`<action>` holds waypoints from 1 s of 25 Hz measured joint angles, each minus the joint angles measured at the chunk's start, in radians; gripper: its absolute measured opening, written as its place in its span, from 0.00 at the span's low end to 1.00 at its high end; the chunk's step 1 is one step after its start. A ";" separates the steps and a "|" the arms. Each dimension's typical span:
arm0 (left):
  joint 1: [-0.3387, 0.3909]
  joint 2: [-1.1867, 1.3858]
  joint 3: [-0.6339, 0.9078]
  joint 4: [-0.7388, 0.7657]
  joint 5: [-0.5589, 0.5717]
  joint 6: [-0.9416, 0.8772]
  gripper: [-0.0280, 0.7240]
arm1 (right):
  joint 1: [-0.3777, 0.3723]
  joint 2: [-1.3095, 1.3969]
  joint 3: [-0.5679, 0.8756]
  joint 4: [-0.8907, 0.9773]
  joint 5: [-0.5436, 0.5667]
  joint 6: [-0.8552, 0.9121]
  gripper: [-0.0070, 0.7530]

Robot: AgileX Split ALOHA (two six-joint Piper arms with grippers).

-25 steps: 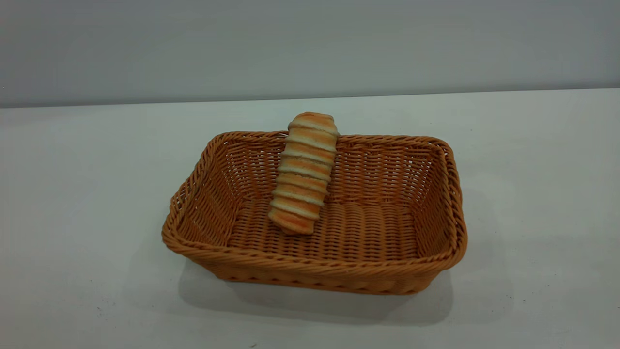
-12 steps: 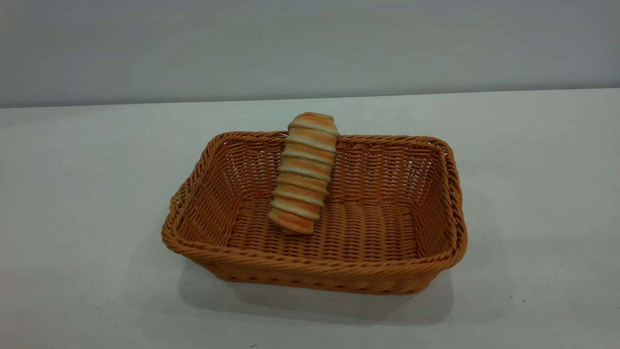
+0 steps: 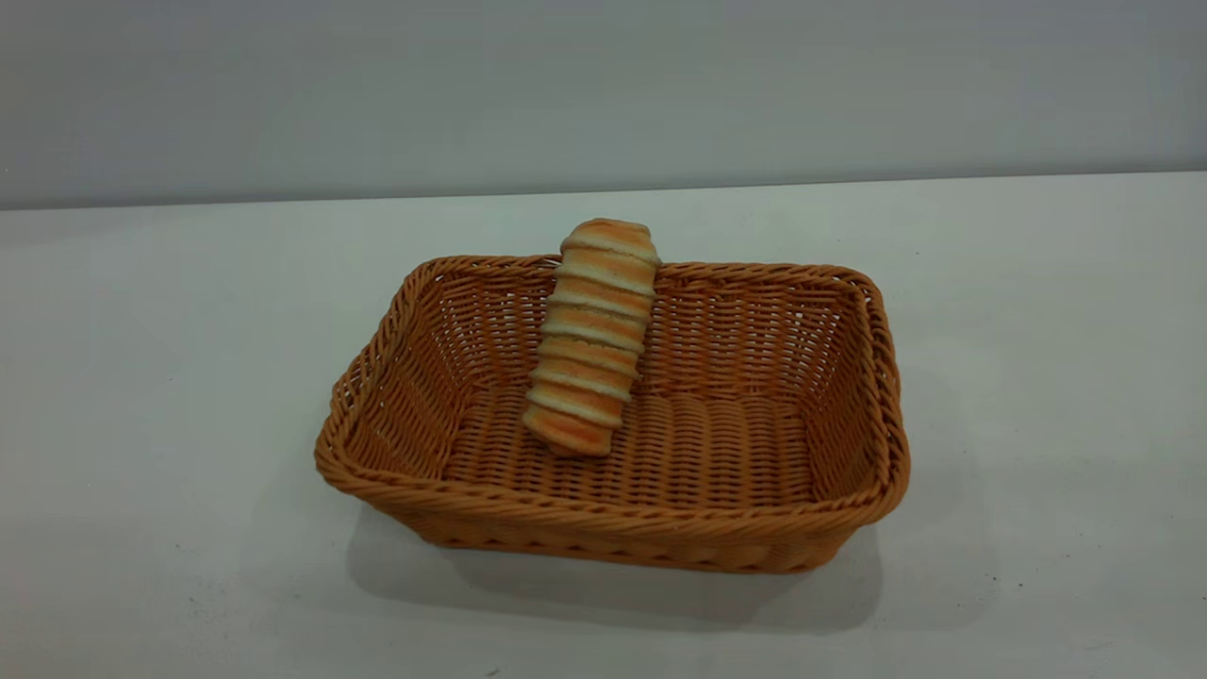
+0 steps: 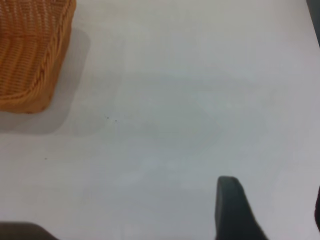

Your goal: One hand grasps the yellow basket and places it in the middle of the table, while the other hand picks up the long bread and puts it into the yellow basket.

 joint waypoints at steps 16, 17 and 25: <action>0.000 0.000 0.000 0.000 0.000 0.000 0.78 | 0.098 0.000 0.000 0.000 0.000 -0.005 0.49; 0.000 0.000 0.000 0.000 0.000 0.000 0.78 | 0.098 0.000 0.000 0.000 0.000 -0.005 0.49; 0.000 0.000 0.000 0.000 0.000 0.002 0.78 | 0.098 0.000 0.000 0.000 0.000 0.000 0.49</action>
